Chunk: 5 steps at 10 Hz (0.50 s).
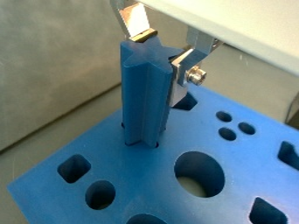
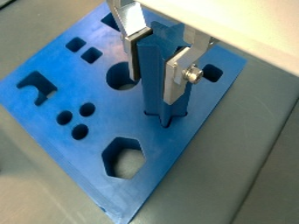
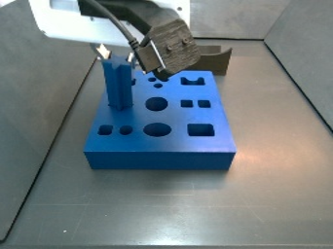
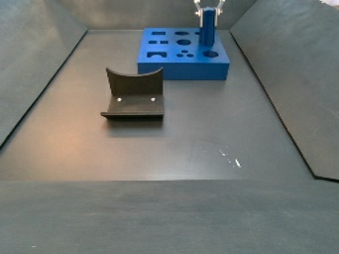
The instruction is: Insert the star object.
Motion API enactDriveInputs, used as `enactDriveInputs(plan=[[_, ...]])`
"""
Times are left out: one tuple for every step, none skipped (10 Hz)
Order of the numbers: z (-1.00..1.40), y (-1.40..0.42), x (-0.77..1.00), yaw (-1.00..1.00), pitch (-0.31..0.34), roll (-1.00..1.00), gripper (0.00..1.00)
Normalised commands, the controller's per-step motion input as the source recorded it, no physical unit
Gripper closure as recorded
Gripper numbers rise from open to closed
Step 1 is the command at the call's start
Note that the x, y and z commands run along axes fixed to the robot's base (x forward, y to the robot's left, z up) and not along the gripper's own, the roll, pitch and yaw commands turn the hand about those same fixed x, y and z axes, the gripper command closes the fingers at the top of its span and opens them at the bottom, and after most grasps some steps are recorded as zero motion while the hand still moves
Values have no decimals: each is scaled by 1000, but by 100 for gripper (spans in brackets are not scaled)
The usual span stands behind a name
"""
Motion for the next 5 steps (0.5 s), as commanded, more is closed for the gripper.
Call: enactDriveInputs(plan=[[-591,211,0,-137,-159,-263,100],[-869,157,-100,-103,-181,-43,100],[-906,151,-171,-40,-131,-93,100],[-949,169,-203,-34,-114,-84,100],[-1000,94,-180,-43,-133,-3,100]])
